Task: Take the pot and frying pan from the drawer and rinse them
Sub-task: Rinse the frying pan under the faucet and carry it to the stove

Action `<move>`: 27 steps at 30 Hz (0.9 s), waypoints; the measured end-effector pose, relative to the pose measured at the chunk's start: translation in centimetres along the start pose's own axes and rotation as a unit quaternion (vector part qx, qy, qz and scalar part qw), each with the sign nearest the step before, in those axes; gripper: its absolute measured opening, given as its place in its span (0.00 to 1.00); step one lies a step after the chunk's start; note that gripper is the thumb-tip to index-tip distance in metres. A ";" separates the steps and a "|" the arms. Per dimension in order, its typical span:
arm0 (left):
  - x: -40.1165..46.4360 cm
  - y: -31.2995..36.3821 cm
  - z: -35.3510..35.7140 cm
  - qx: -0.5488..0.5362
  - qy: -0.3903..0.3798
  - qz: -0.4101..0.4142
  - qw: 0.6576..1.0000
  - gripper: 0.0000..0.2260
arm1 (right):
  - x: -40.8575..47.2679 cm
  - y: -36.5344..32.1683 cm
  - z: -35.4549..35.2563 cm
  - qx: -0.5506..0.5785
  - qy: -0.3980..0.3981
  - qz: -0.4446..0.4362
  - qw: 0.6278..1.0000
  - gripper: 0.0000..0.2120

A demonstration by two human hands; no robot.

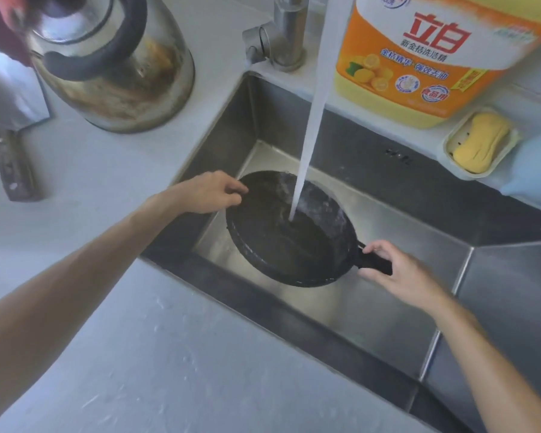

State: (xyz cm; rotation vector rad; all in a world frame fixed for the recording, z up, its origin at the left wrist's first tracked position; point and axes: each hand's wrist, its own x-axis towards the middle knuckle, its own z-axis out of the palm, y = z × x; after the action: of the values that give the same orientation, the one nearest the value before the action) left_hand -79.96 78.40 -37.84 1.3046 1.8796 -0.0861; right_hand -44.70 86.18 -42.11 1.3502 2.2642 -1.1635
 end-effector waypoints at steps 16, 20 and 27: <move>-3.0 0.5 2.1 -0.061 0.322 0.092 0.940 0.24 | -0.1 -1.3 0.6 0.022 0.289 -0.085 0.953 0.14; -4.2 2.0 -0.2 0.053 0.312 0.128 0.940 0.21 | 0.1 -1.1 3.6 0.165 0.141 -0.014 0.976 0.15; -2.4 0.5 1.1 0.069 0.112 0.026 0.991 0.22 | -0.4 -0.5 -1.5 0.062 -0.008 -0.009 0.998 0.14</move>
State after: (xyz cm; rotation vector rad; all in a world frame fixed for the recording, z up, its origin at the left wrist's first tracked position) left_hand -78.56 76.34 -36.85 1.5086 2.0567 -0.0443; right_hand -44.65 86.92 -40.62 1.3628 2.2304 -1.3368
